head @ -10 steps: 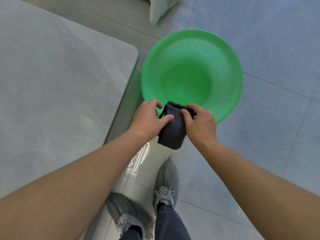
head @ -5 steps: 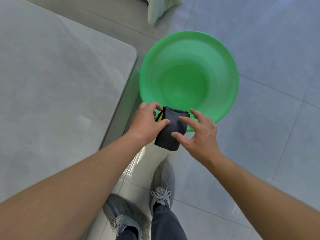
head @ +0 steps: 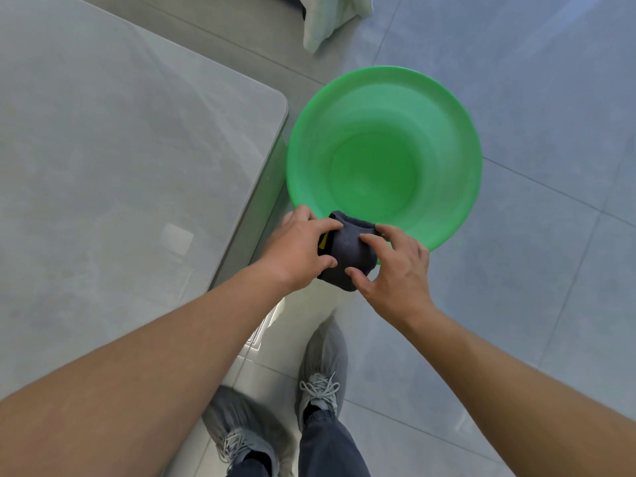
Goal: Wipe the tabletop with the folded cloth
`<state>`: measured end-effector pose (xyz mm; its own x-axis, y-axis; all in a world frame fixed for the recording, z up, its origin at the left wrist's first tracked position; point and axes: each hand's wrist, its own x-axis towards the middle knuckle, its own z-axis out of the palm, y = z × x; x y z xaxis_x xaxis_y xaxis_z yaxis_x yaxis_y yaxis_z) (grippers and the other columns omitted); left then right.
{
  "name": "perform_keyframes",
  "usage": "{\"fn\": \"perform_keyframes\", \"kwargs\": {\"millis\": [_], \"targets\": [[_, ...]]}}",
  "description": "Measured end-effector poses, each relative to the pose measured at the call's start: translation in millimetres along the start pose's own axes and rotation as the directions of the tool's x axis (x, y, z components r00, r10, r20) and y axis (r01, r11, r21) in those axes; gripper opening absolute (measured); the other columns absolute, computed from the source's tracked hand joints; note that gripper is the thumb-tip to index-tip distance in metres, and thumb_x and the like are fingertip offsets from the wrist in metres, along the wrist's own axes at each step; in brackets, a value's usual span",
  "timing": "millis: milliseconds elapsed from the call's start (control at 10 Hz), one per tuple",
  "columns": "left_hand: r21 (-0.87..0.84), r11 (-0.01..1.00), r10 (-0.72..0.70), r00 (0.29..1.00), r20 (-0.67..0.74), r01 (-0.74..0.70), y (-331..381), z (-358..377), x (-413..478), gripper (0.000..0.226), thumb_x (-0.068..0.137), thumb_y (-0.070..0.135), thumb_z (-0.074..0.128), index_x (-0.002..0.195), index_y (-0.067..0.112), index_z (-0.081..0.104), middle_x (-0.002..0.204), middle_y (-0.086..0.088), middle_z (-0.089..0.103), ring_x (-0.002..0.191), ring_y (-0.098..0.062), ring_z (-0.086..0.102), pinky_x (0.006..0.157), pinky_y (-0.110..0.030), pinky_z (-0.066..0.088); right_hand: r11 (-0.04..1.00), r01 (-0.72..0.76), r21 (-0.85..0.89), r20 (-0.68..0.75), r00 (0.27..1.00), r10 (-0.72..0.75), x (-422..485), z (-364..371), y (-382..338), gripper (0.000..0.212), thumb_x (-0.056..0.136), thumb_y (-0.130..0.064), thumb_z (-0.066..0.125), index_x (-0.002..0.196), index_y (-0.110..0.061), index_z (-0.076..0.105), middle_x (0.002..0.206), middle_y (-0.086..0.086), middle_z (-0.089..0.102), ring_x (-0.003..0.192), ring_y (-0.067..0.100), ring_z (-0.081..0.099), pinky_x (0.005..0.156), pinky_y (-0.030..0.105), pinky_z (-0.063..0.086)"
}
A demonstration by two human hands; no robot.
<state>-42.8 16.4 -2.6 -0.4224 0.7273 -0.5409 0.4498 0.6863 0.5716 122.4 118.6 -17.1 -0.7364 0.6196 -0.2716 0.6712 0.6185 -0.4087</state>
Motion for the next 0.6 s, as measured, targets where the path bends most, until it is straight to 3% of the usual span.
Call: {"fn": "perform_keyframes", "kwargs": {"millis": [200, 600], "targets": [[0.092, 0.995, 0.025, 0.999, -0.043, -0.021, 2, 3, -1, 0.054, 0.081, 0.034, 0.078, 0.131, 0.037, 0.056, 0.105, 0.002, 0.041, 0.113, -0.021, 0.043, 0.091, -0.042, 0.048, 1.000, 0.023, -0.022, -0.030, 0.999, -0.023, 1, 4, -1, 0.055, 0.067, -0.038, 0.085, 0.115, -0.019, 0.068, 0.126, 0.008, 0.061, 0.113, 0.031, 0.055, 0.098, 0.042, 0.032], [-0.024, 1.000, 0.009, 0.998, -0.063, -0.011, 4, -7, -6, 0.066, 0.080, 0.041, 0.078, 0.139, 0.034, 0.051, 0.110, 0.001, 0.043, 0.111, -0.020, 0.045, 0.098, -0.046, 0.047, 0.998, 0.004, 0.061, -0.015, 1.000, -0.003, -1, -10, 2, 0.060, 0.076, -0.058, 0.067, 0.124, -0.022, 0.064, 0.130, 0.000, 0.060, 0.121, 0.024, 0.052, 0.102, 0.041, 0.034]]}}
